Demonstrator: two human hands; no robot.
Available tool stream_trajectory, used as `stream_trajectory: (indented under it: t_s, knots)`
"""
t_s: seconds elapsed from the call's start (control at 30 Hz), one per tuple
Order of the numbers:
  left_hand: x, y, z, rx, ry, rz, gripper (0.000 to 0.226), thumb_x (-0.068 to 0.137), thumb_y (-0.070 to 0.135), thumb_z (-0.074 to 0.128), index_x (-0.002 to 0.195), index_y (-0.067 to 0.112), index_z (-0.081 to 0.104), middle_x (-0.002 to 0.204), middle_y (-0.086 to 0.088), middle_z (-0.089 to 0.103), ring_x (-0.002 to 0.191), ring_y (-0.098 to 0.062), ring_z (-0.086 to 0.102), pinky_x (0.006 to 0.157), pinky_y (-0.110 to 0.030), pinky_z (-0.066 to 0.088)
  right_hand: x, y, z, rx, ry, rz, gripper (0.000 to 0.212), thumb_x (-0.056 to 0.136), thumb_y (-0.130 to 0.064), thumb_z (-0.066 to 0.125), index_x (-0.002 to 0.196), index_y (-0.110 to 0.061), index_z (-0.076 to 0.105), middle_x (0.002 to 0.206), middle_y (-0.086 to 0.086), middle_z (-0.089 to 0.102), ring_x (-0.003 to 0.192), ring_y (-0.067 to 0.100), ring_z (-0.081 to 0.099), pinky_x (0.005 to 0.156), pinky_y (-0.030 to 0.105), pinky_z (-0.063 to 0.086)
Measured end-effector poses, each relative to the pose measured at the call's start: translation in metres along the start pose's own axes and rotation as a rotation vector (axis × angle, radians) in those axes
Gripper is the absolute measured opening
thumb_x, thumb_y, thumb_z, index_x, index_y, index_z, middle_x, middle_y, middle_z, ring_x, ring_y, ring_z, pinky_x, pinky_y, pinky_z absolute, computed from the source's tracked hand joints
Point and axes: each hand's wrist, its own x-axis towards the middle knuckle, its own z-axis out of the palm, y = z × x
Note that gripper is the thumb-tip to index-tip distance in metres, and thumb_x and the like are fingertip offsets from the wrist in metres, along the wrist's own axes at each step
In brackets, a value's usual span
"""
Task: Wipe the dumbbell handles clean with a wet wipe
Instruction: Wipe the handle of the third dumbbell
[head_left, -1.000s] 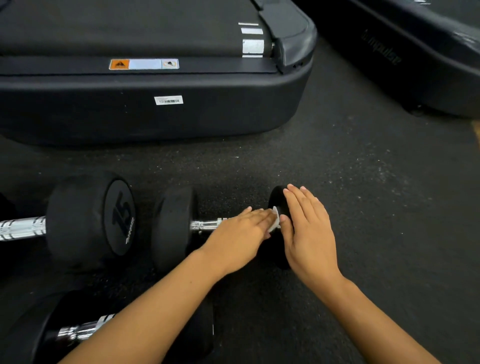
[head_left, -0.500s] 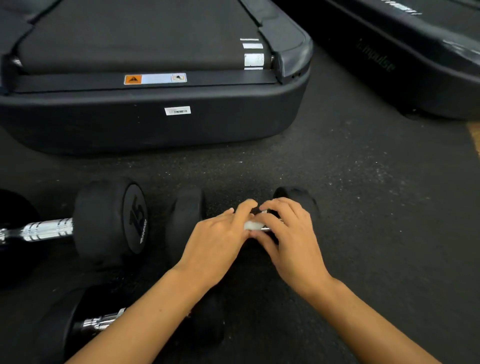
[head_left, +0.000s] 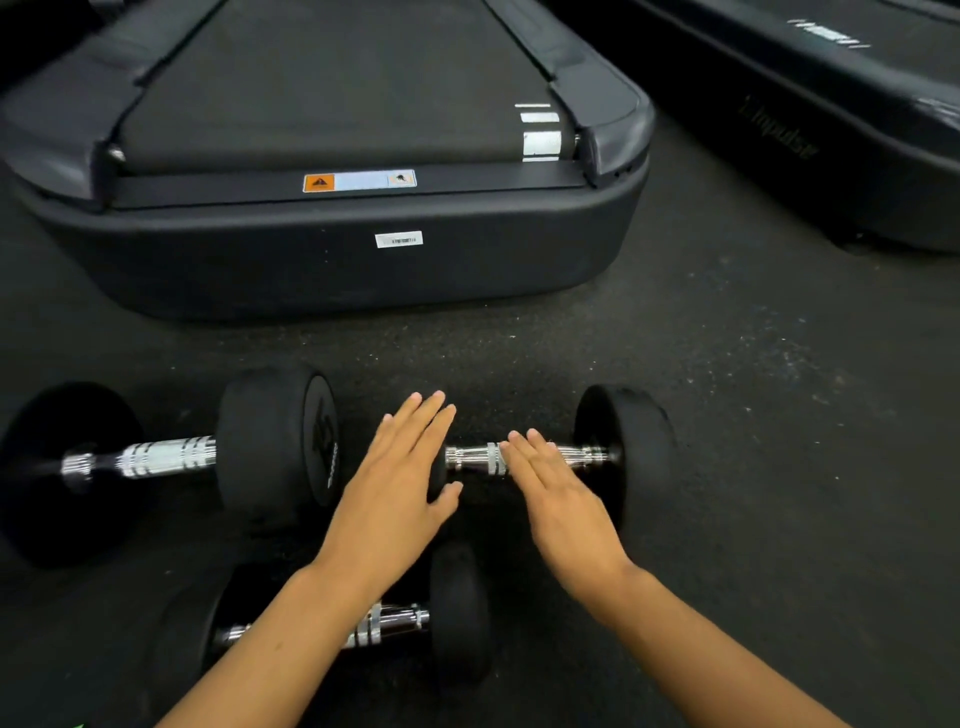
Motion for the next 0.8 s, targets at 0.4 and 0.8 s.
stream_trajectory:
  t_s: [0.4, 0.8]
  knots:
    - [-0.003, -0.004, 0.01, -0.144, 0.072, -0.015, 0.072, 0.084, 0.018, 0.065, 0.144, 0.023, 0.024, 0.151, 0.015, 0.015, 0.14, 0.002, 0.0, 0.114, -0.02, -0.005, 0.021, 0.003, 0.007, 0.124, 0.006, -0.152, 0.052, 0.076, 0.012, 0.053, 0.123, -0.007, 0.058, 0.13, 0.011, 0.056, 0.123, 0.029, 0.049, 0.104, 0.043, 0.029]
    - [-0.002, -0.004, 0.015, -0.187, 0.108, -0.055, 0.07, 0.083, 0.013, 0.065, 0.143, 0.023, 0.03, 0.147, 0.02, 0.016, 0.139, 0.006, 0.0, 0.112, -0.016, -0.008, 0.045, -0.02, 0.017, 0.172, -0.026, -0.038, 0.042, 0.084, -0.002, 0.055, 0.126, -0.002, 0.054, 0.123, 0.016, 0.059, 0.116, 0.031, 0.054, 0.098, 0.036, 0.041]
